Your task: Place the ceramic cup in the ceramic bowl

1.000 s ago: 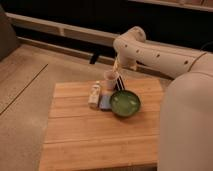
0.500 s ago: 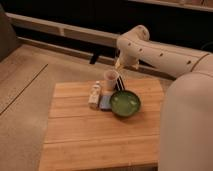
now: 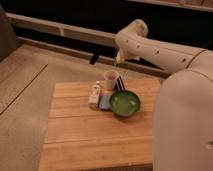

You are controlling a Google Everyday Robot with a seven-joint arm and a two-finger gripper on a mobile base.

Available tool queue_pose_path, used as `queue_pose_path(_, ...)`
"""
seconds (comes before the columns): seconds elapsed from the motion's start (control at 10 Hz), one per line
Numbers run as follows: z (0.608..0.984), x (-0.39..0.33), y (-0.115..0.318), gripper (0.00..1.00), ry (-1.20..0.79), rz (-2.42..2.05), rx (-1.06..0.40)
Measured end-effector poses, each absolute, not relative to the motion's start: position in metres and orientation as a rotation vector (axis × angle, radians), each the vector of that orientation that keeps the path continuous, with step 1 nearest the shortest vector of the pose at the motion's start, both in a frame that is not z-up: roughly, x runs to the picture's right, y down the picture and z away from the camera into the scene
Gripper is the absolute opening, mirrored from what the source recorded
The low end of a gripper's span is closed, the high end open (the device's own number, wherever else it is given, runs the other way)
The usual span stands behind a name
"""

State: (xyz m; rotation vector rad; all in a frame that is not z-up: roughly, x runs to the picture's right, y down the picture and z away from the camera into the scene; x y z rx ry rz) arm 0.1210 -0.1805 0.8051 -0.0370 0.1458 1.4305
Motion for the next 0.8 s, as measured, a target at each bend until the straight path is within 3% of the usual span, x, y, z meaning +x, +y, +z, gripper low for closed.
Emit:
queue_pose_path(0.4,0.842,0.081,-0.174,0.65,0.078,1.411,-0.144)
queue_pose_path(0.8,0.882,0.087,-0.16,0.65,0.128,1.407,-0.229)
